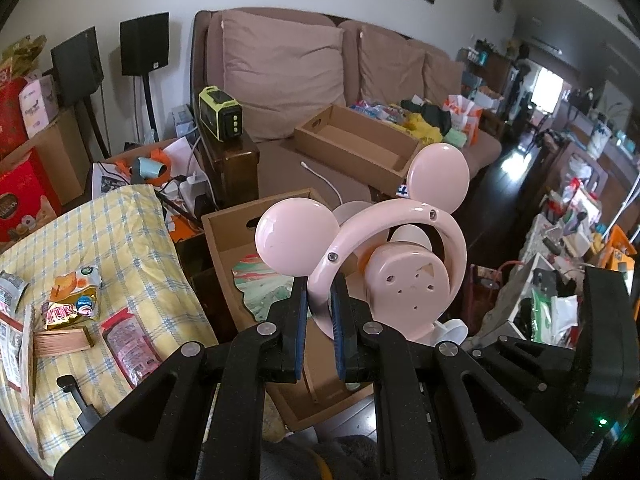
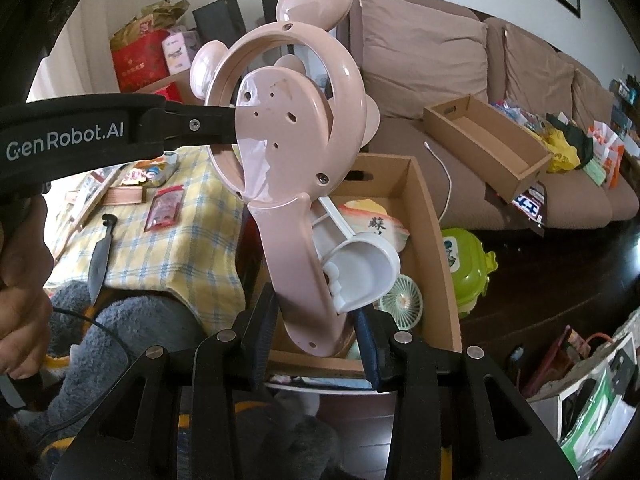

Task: Organize objects
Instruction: 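Move the pink fan with both grippers over the box interior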

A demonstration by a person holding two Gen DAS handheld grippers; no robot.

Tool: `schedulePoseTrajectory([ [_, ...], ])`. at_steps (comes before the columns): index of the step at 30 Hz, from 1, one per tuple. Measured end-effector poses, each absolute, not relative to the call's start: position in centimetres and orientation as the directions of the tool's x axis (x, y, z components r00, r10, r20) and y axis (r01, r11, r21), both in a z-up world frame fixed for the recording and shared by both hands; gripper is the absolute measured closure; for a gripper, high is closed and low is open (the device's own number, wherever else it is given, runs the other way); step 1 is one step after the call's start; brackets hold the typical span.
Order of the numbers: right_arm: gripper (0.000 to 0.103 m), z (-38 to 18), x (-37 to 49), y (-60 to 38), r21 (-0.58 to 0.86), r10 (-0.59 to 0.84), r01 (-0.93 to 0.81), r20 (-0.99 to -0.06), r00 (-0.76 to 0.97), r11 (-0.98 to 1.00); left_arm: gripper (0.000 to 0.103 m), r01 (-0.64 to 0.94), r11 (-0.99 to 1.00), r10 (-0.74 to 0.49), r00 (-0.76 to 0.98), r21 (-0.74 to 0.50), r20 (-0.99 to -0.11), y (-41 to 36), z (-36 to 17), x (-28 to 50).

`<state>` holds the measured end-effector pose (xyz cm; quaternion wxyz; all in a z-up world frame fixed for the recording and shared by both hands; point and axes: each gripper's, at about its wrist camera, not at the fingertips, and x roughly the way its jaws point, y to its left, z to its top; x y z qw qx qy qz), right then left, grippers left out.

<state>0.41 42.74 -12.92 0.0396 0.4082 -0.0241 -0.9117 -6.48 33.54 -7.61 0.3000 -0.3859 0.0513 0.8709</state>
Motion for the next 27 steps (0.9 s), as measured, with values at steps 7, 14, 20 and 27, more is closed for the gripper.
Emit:
schedulePoseTrajectory([
  [7,0.066,-13.3,0.3,42.9,0.071,-0.084,0.046,-0.752,-0.654,-0.996,0.092,-0.563,-0.815,0.477,-0.515,-0.138,-0.713,33.8,-8.1,-6.7],
  [14,0.066,-13.7,0.2,42.9,0.065,-0.076,0.040,-0.760,-0.645,-0.997,0.092,-0.563,-0.817,0.464,-0.517,-0.122,-0.719,34.4,-8.6,-6.7],
  [20,0.066,-14.0,0.1,43.2,0.068,-0.074,0.034,-0.767,-0.638,-0.997,0.092,-0.567,-0.815,0.463,-0.511,-0.120,-0.724,34.8,-9.0,-6.8],
  [27,0.065,-14.5,0.1,43.9,0.063,-0.060,0.017,-0.775,-0.629,-0.998,0.091,-0.570,-0.814,0.454,-0.504,-0.112,-0.735,35.6,-9.7,-6.8],
])
